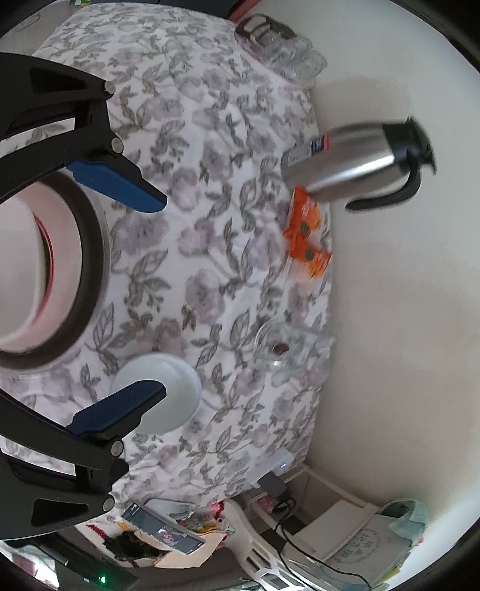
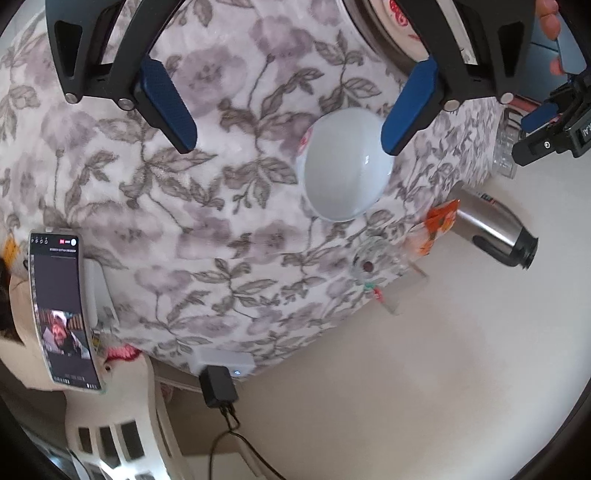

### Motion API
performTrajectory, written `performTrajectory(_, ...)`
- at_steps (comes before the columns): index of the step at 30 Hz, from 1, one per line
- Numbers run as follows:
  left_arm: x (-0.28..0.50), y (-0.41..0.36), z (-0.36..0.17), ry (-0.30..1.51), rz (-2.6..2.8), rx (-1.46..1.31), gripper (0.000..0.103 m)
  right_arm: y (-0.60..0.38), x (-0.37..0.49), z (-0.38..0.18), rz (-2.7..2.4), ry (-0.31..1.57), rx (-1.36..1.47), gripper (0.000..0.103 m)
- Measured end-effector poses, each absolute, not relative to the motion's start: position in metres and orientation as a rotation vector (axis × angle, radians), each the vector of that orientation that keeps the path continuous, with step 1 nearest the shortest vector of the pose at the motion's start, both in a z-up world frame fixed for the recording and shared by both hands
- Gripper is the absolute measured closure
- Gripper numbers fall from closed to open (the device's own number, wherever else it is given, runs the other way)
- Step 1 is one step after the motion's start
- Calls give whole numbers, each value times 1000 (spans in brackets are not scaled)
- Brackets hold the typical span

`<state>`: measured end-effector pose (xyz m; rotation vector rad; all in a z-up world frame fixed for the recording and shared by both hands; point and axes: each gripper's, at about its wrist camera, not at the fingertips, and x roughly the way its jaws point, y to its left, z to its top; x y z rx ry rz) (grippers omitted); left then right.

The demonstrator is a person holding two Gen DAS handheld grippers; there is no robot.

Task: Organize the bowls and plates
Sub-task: 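Move both tools to the white round bowl and close on its rim, then lift and carry the white round bowl over the steel basin with both tools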

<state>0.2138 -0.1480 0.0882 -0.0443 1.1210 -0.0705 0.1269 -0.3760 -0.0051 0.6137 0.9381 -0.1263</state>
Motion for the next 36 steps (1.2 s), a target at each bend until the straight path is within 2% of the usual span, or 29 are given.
performTrajectory(3, 225, -161, 76, 1163, -69, -29, 22, -377, 133, -11, -127, 955, 610, 16)
performTrajectory(6, 237, -172, 58, 1226, -70, -39, 27, -374, 141, -17, -111, 965, 599, 17)
performTrajectory(12, 254, -188, 31, 1306, -78, -46, 35, -369, 157, -31, -92, 997, 589, 29)
performTrajectory(19, 267, -209, 3, 1365, -99, 6, 51, -367, 168, -50, -75, 1038, 601, 47)
performTrajectory(23, 273, -219, -11, 1392, -105, 33, 59, -366, 174, -58, -73, 1055, 600, 48)
performTrajectory(26, 276, -223, -19, 1409, -108, 47, 69, -367, 176, -62, -75, 1064, 599, 54)
performTrajectory(31, 280, -229, -31, 1422, -111, 64, 79, -366, 179, -67, -60, 1069, 605, 69)
performTrajectory(36, 280, -228, -40, 1436, -111, 62, 89, -361, 181, -64, -35, 1059, 601, 80)
